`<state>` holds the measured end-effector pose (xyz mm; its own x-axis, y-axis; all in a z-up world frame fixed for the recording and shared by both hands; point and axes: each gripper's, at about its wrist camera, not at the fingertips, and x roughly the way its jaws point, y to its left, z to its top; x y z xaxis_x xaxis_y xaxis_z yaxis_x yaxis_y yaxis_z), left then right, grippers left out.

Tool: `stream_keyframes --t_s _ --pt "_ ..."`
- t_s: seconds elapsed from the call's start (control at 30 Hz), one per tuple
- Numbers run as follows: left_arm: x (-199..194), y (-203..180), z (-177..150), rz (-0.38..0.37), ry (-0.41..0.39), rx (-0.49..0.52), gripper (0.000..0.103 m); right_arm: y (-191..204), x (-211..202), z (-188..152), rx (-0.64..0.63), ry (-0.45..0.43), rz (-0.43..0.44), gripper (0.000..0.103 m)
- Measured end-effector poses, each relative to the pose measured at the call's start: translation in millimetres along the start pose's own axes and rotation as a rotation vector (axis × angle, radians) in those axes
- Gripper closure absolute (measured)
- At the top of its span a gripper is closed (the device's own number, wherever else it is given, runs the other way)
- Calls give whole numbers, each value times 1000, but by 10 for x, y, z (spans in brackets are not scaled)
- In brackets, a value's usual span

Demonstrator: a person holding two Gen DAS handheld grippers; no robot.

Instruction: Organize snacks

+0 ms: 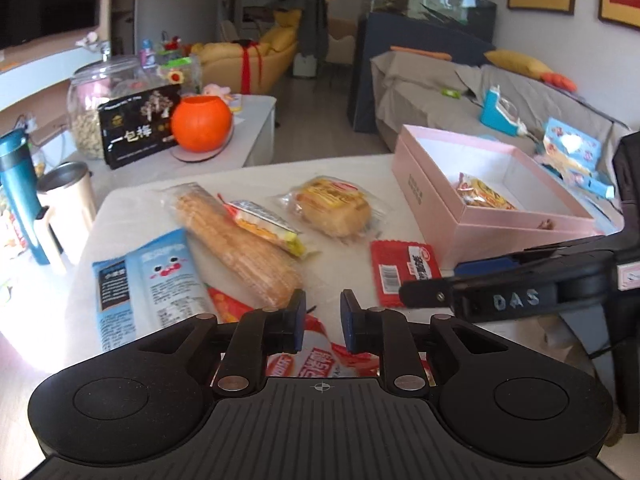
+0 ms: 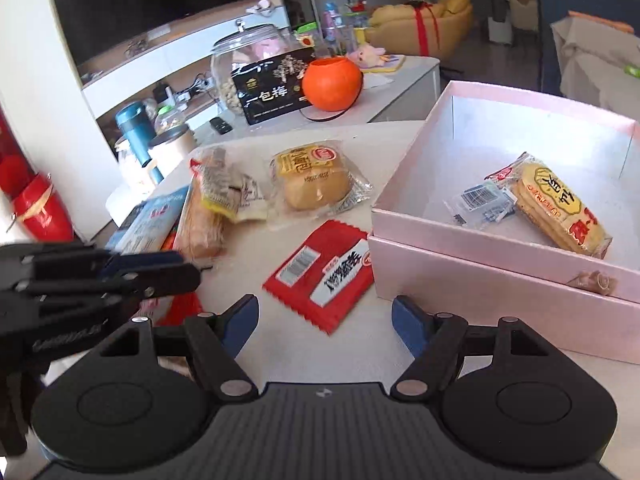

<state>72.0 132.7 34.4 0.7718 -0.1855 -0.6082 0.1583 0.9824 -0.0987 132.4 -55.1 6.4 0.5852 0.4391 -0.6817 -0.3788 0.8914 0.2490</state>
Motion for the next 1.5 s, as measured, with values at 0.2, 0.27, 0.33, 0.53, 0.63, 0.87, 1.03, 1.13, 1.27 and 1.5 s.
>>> stream_keyframes --t_s 0.2,0.27,0.33,0.53,0.63,0.87,1.03,1.13,1.27,1.5 --pt "-135 127 -30 9 -19 -74 82 173 343 204 59 -15 -127 22" --pt "-141 140 -28 16 -14 -81 82 308 414 173 -56 -1 -181 24" --pt "-138 150 2 12 -15 -96 82 426 374 85 -188 -6 -190 37" --pt "-69 136 379 43 -117 -122 82 341 -58 -197 -293 34 -77 47" --pt "183 168 720 88 -134 -91 79 184 -297 -371 -312 23 -68 47" --pt "955 219 856 148 65 32 78 -258 -669 -672 -251 -51 -48 41" --pt "760 17 479 -11 101 104 76 -440 -737 -666 -170 -61 5 35" --pt "555 -186 255 -61 111 126 77 -446 -747 -672 -171 -62 7 33" --pt "334 -421 13 -111 116 147 74 -426 -738 -663 -171 -63 -2 33" --pt "-83 -678 -107 -19 46 169 72 -448 -717 -648 -132 -70 -36 28"
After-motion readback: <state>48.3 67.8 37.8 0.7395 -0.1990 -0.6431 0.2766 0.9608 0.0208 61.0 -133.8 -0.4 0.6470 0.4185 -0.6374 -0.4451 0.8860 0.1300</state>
